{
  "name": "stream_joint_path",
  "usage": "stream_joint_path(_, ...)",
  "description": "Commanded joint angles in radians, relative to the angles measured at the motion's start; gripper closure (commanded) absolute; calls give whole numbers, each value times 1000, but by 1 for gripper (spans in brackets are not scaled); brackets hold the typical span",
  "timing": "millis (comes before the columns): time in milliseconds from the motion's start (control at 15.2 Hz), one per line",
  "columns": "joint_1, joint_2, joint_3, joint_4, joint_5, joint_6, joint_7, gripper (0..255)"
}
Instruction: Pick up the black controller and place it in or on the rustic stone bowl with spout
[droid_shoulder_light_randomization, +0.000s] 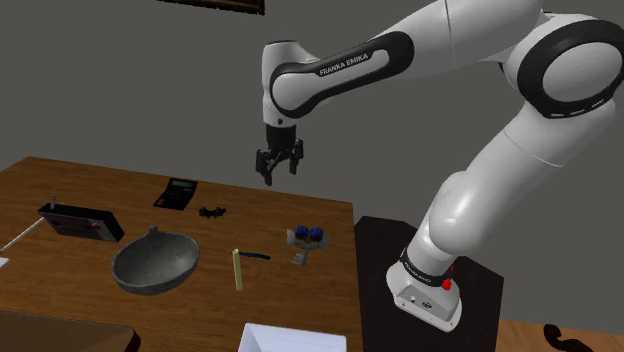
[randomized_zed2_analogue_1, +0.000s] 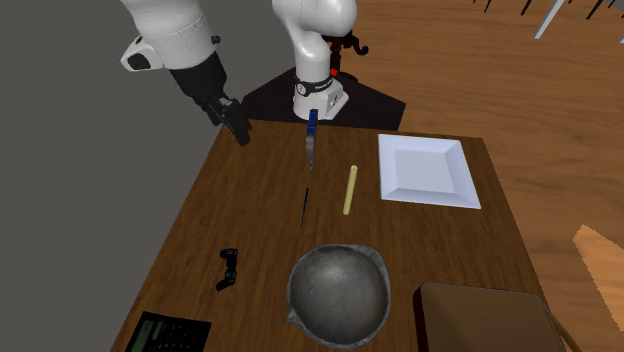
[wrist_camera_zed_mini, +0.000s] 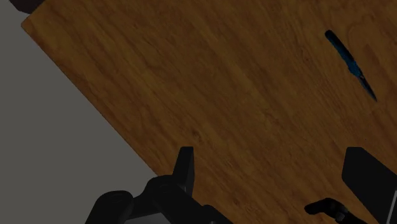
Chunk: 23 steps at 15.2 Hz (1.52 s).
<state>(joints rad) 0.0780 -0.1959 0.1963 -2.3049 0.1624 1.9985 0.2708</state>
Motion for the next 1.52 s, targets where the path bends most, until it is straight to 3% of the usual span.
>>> stream_joint_path(0,5,79,15,47,-10,41,24,0)
stream_joint_path(528,42,380,47,260,-80,157,130,0)
stream_joint_path(990,102,650,39,520,-153,187,212,0)
stream_joint_path(1452,112,696,34,501,-162,252,218,0)
